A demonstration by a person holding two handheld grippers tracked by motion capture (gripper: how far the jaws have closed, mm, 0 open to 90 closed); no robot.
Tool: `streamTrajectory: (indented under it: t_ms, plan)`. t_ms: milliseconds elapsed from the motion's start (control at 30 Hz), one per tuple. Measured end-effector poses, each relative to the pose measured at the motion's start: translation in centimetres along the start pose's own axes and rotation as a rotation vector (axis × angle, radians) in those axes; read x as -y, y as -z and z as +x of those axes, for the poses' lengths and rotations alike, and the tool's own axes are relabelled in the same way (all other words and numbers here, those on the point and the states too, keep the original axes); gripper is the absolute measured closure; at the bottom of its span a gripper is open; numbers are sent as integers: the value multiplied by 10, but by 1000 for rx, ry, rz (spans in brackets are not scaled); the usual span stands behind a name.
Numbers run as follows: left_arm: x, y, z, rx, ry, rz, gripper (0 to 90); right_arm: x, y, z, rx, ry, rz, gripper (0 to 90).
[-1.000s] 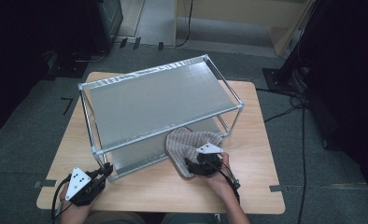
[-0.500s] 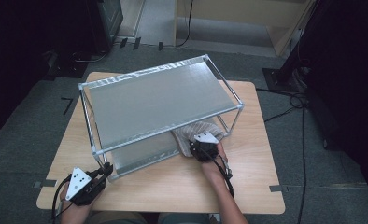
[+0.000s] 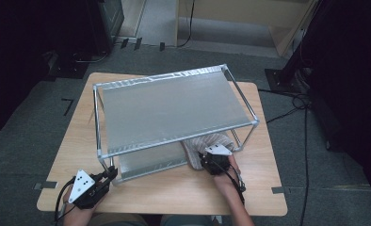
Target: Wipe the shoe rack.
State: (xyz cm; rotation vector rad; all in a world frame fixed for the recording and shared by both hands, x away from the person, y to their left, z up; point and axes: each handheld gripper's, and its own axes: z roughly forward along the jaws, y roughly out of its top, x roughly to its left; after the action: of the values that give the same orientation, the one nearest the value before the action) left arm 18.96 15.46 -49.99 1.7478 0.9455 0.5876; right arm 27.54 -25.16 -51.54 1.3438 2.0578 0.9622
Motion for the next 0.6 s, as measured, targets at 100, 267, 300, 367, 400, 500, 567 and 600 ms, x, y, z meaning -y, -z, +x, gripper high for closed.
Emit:
streamTrajectory:
  t_ms: [100, 267, 300, 367, 400, 500, 567, 600]
  plan:
    - [0, 0, 0, 4, 0, 1, 801, -1, 10, -12, 153, 18, -34, 677]
    - [1, 0, 2, 24, 14, -3, 797, 12, 4, -49, 256, -148, -50, 646]
    - [0, -1, 2, 22, 16, -4, 797, 12, 4, -49, 250, -152, -51, 648]
    - [1, -1, 3, 19, 19, -7, 796, 12, 3, -47, 253, -147, -34, 646]
    - [1, -1, 3, 19, 19, -6, 796, 12, 3, -45, 263, -146, -35, 646]
    - [1, 0, 3, 16, 19, -4, 798, 9, 3, -39, 242, -172, -9, 646]
    - [1, 0, 3, 13, 21, -4, 798, 8, 3, -32, 207, -165, -3, 642]
    - [1, -1, 3, 13, 22, -4, 798, 7, 2, -28, 195, -153, -4, 642]
